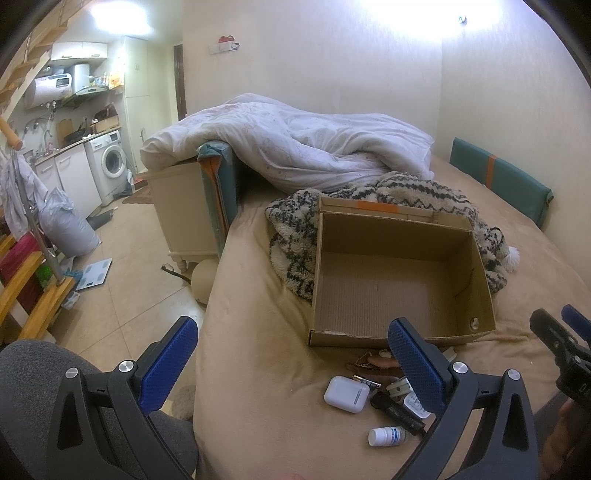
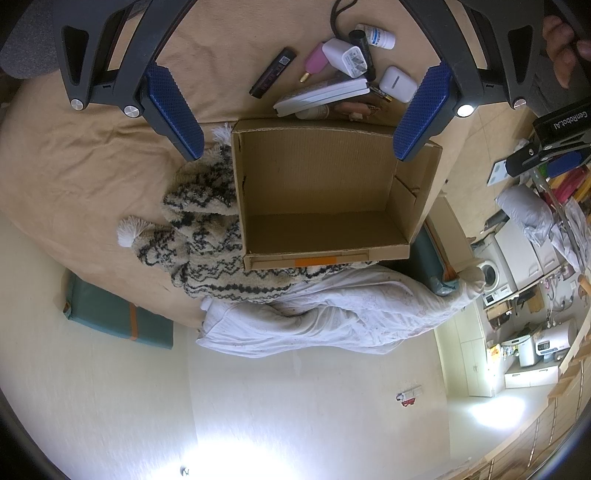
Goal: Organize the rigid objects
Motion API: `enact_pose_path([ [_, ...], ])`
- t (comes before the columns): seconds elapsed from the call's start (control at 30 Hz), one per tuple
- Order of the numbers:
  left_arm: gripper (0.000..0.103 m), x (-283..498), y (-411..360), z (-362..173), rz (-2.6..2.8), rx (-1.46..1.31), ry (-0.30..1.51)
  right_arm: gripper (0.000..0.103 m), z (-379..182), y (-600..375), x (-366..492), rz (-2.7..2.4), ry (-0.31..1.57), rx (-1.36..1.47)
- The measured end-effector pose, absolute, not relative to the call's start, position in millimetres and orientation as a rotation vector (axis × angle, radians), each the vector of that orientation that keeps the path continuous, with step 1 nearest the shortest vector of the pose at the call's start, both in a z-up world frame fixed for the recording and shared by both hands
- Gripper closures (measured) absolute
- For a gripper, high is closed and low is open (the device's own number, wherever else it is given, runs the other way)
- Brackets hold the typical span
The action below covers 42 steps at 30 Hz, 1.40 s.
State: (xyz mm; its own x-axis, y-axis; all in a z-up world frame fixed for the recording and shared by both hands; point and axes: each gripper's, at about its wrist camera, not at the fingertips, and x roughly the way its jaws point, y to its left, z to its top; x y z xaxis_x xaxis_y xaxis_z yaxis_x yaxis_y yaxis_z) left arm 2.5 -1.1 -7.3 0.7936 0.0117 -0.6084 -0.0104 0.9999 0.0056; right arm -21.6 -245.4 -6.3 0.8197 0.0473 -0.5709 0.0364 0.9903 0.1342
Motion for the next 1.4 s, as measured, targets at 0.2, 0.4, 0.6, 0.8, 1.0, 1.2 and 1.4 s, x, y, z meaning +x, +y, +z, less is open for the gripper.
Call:
enact_pose_path([
  [0.2,0.000,2,-1,-9,0.013,0.002,0.656,0.000,-6,-245,-22,0.006,0.609,0.142],
  [0.4,0.000,3,-1,-9,0.012,0.001,0.658,0.000,-8,-245,-21,0.006,0.612,0.141],
  [0.6,0.000,4,3,-16,-0.002,-0.015,0.691,0.000,-8,-248,-20,-0.001,0.618,0.141],
  [0.8,0.000,28,12,-25,-0.012,-0.021,0.830,0.000,-25,-266,4,0.033,0.764,0.238],
  [1.0,0.000,71,12,-53,-0.020,0.014,1.059,0.000,-53,-274,25,0.007,0.916,0.295],
  [1.2,0.000,102,-12,-117,-0.111,0.053,1.357,0.000,-68,-283,28,0.021,0.992,0.390],
  [1.4,0.000,116,-58,-171,-0.232,0.177,1.526,0.000,-84,-294,29,0.026,1.066,0.501],
])
